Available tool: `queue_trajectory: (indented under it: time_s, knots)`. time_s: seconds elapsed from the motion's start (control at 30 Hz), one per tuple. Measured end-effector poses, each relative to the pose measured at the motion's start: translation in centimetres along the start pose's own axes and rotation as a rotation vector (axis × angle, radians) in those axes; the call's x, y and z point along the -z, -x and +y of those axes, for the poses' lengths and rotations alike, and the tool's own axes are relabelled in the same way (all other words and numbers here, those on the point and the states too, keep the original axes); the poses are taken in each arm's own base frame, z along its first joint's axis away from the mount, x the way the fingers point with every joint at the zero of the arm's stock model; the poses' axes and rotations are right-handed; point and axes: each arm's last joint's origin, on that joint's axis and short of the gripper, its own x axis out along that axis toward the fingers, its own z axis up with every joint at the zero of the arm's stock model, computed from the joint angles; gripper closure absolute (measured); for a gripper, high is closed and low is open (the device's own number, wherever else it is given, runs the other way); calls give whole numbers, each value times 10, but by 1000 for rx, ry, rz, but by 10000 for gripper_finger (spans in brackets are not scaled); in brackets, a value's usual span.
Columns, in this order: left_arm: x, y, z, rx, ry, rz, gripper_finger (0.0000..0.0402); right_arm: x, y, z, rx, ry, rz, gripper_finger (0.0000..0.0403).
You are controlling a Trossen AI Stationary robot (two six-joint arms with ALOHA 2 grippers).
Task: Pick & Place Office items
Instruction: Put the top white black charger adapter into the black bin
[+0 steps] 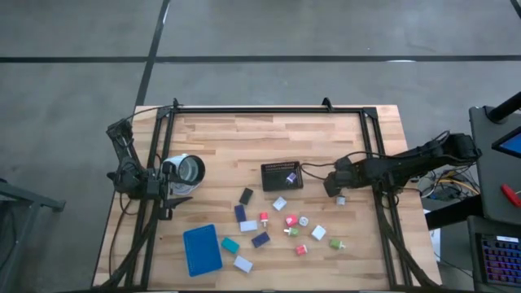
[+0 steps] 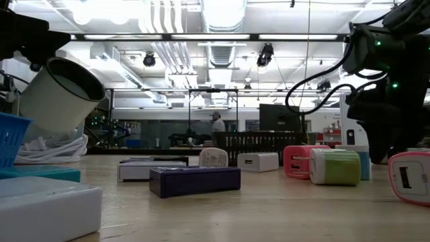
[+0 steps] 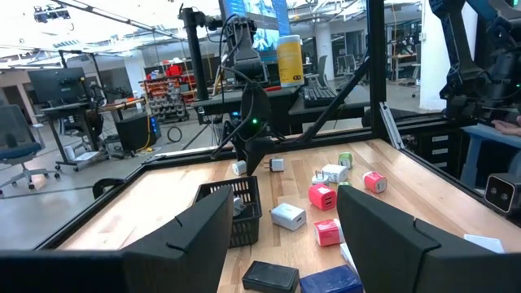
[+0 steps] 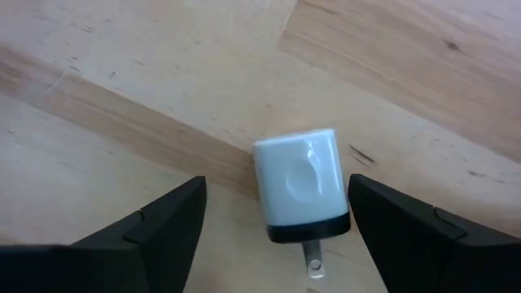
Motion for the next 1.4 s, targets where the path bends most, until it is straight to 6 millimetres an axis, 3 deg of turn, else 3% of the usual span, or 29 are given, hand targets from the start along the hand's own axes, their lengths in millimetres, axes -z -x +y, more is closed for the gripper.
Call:
queue_trajectory:
  time_s: [0.63,1.2,1.4]
  knots:
    - [0,0,0,0,0,0,177,-1,0,2,-17,-28,-14,270]
    - [0,0,0,0,0,0,177,-1,1,2,-20,-54,-12,260]
    - [0,0,0,0,0,0,177,-10,14,13,-61,-36,-71,258]
